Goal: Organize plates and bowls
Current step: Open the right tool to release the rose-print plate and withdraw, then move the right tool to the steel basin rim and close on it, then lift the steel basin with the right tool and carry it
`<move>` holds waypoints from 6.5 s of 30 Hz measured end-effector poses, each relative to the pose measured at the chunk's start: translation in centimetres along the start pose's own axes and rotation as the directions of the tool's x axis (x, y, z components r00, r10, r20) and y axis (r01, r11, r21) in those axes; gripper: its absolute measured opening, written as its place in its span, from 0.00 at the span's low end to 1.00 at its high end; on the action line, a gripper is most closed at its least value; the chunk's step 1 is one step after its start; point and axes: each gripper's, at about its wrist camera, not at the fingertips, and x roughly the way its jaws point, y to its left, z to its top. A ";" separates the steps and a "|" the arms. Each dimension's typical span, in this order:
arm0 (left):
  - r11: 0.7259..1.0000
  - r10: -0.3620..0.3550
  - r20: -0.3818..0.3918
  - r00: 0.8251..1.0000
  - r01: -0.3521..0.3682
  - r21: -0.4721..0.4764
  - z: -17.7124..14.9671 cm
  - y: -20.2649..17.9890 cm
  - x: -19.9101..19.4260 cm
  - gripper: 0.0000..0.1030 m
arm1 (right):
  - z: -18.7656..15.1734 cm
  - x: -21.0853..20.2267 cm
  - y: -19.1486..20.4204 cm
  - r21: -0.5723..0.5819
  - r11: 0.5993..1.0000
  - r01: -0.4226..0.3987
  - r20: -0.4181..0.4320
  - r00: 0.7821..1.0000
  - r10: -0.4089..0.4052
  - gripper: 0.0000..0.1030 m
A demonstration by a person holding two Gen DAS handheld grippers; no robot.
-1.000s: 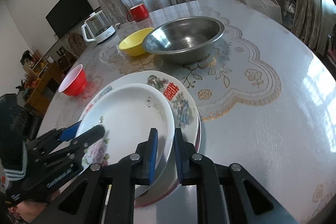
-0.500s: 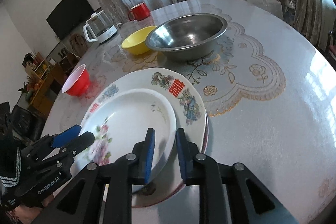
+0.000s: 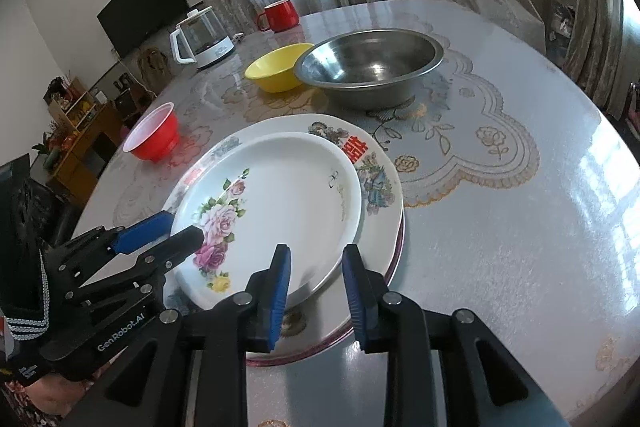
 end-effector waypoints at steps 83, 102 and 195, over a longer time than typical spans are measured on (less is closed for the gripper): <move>0.997 0.005 -0.095 0.996 -0.012 -0.074 16.7 2.1 10.6 0.91 | 16.3 9.3 -14.1 0.206 0.978 0.043 0.160 0.984 -0.077 0.35; 1.000 -0.003 -0.146 0.989 -0.002 -0.030 18.5 0.6 17.1 0.89 | 15.5 10.0 -12.3 0.043 0.998 0.043 0.195 0.980 -0.051 0.25; 0.991 -0.100 0.109 0.989 0.108 -0.074 6.7 0.1 -2.4 0.26 | 6.2 -3.5 -2.2 0.005 0.997 -0.078 0.379 0.923 0.070 0.17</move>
